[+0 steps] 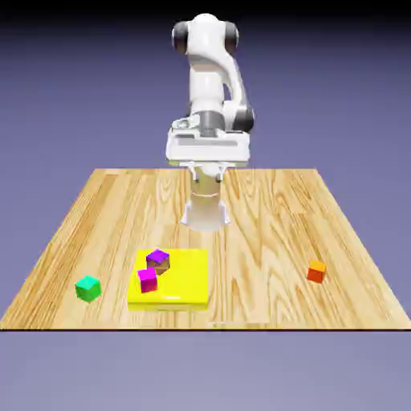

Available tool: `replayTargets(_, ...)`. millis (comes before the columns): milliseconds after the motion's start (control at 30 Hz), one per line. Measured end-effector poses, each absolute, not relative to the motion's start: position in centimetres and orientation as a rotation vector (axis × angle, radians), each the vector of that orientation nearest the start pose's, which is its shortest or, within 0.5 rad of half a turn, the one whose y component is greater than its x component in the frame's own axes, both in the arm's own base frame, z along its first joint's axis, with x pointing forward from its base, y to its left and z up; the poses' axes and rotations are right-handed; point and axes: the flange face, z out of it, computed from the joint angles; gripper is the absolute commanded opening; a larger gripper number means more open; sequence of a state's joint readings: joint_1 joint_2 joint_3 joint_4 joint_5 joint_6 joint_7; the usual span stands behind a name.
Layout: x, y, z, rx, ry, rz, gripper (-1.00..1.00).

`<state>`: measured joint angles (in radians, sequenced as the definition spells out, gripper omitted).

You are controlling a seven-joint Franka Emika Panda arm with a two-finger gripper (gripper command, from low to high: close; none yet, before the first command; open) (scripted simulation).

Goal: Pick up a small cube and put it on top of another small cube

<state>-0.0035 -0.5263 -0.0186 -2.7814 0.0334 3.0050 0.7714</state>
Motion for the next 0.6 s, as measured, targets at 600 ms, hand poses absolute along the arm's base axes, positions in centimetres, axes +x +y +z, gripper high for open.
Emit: replayTargets(600, 44.0, -26.6, 28.3, -1.317, 2.536, 0.058, 0.0)
